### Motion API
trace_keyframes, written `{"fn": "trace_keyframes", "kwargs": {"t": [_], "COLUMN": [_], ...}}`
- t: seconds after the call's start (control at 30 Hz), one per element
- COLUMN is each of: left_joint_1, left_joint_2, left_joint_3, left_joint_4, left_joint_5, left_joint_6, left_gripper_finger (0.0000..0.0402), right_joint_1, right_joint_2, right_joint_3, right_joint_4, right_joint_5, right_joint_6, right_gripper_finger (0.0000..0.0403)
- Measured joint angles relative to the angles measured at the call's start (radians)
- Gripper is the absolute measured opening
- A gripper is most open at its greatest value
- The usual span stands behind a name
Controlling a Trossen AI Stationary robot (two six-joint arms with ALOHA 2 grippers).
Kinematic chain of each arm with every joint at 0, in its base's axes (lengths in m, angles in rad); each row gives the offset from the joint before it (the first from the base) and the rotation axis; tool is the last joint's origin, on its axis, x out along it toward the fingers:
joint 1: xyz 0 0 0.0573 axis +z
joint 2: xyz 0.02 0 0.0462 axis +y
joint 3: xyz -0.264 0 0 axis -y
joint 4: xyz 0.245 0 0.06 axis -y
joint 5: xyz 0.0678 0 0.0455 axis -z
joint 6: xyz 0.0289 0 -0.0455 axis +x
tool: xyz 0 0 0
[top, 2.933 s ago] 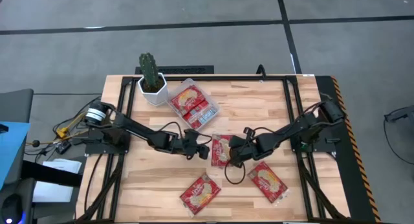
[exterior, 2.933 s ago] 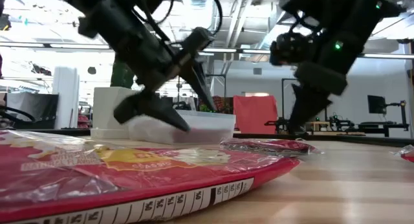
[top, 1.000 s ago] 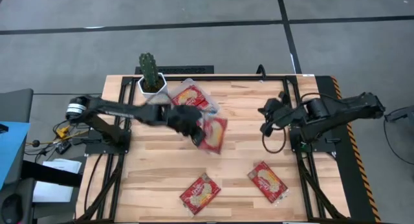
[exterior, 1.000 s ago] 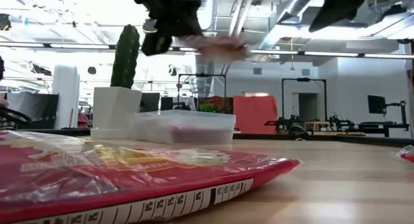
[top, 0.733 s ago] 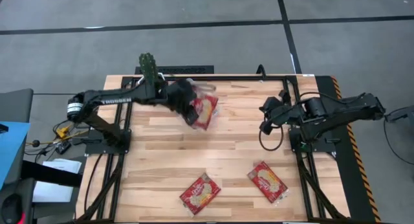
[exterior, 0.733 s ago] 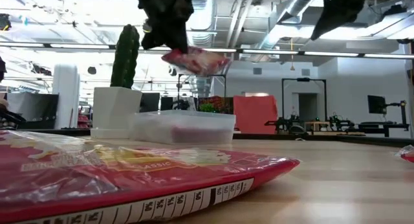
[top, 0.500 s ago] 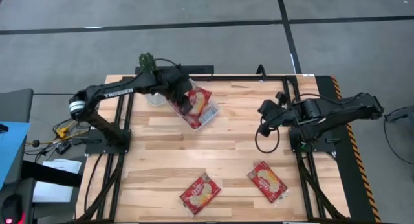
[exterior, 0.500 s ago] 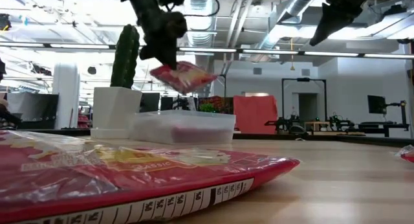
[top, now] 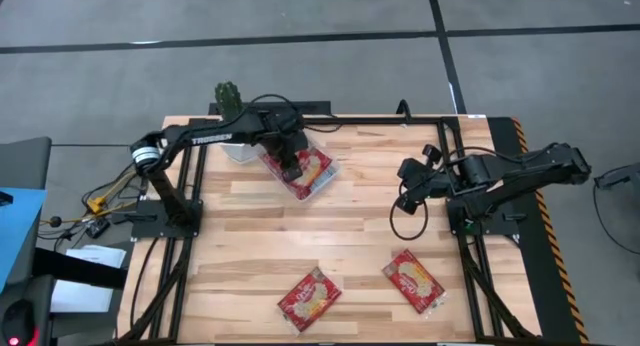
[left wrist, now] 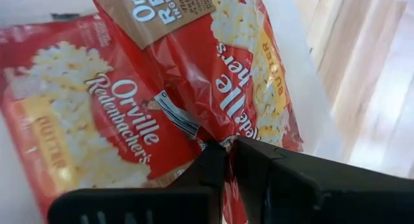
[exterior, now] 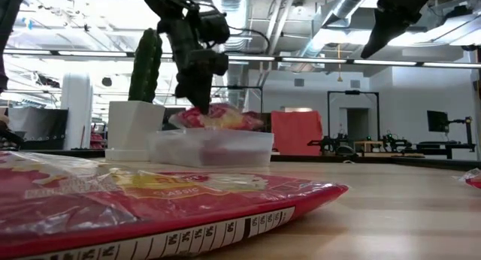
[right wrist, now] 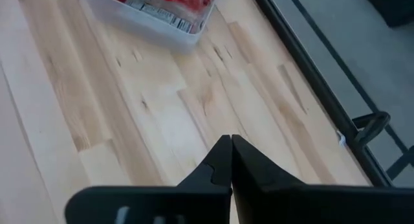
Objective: Sort popcorn bags into baskets
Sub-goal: Put the red popcorn bag into the transparent bin
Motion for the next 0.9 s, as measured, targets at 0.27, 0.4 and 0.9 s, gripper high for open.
{"fn": "trace_keyframes", "kwargs": {"t": [0.27,0.4,0.9], "left_joint_1": [-0.007,-0.015,-0.042], "left_joint_2": [0.034,0.034,0.021], "left_joint_3": [0.000,0.017,0.301], "left_joint_4": [0.011,-0.003,-0.206], "left_joint_5": [0.026,0.026,0.042], "left_joint_6": [0.067,0.070,-0.125], "left_gripper_finger": [0.0027,0.0079,0.0232], "right_joint_1": [0.000,-0.003,0.122], "right_joint_2": [0.000,0.000,-0.001], "right_joint_3": [0.000,0.000,-0.105], "right_joint_4": [0.001,0.000,0.059], "right_joint_5": [-0.007,-0.019,-0.231], "right_joint_6": [-0.006,-0.008,0.251], "right_gripper_finger": [0.0029,0.0042,0.0032]}}
